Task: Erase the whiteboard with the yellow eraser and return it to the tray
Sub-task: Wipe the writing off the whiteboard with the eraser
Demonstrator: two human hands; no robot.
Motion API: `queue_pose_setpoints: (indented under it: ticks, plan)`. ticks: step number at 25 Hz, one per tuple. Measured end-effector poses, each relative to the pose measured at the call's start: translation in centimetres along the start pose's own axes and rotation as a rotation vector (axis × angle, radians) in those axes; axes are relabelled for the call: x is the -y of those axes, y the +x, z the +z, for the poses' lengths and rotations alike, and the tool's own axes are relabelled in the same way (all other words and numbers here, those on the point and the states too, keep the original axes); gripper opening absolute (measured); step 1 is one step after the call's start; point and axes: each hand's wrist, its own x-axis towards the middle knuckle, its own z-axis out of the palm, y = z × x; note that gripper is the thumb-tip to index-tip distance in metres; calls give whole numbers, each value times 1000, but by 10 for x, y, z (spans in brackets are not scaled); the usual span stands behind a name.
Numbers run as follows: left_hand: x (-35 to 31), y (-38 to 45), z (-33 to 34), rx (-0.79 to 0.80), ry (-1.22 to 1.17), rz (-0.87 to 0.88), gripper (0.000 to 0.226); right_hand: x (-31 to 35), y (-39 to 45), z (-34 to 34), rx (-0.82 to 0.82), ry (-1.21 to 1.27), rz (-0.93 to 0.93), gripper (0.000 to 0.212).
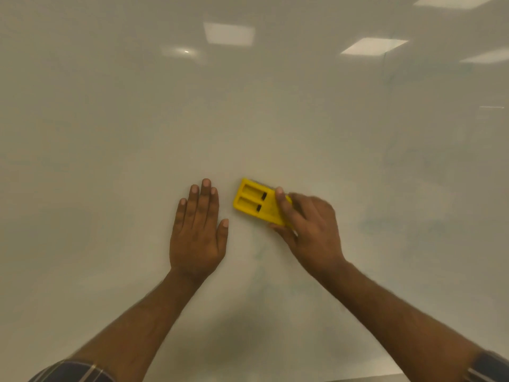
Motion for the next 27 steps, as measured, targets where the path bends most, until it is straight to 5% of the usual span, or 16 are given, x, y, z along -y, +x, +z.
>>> queue_pose_setpoints:
  ticks: [7,14,22,27]
  plan:
    - [3,-16,2,10,-7,-11,64,-6,-104,-5,183,-64,-212,53]
    - [-1,-28,6,-3,-4,-32,63,-6,-39,2,-23,-1,107,58]
    - [-2,-38,6,-5,-13,-15,63,16,-149,16,246,-71,-283,52]
    - [-2,-44,8,6,-8,3,63,5,-111,15,56,1,26,57]
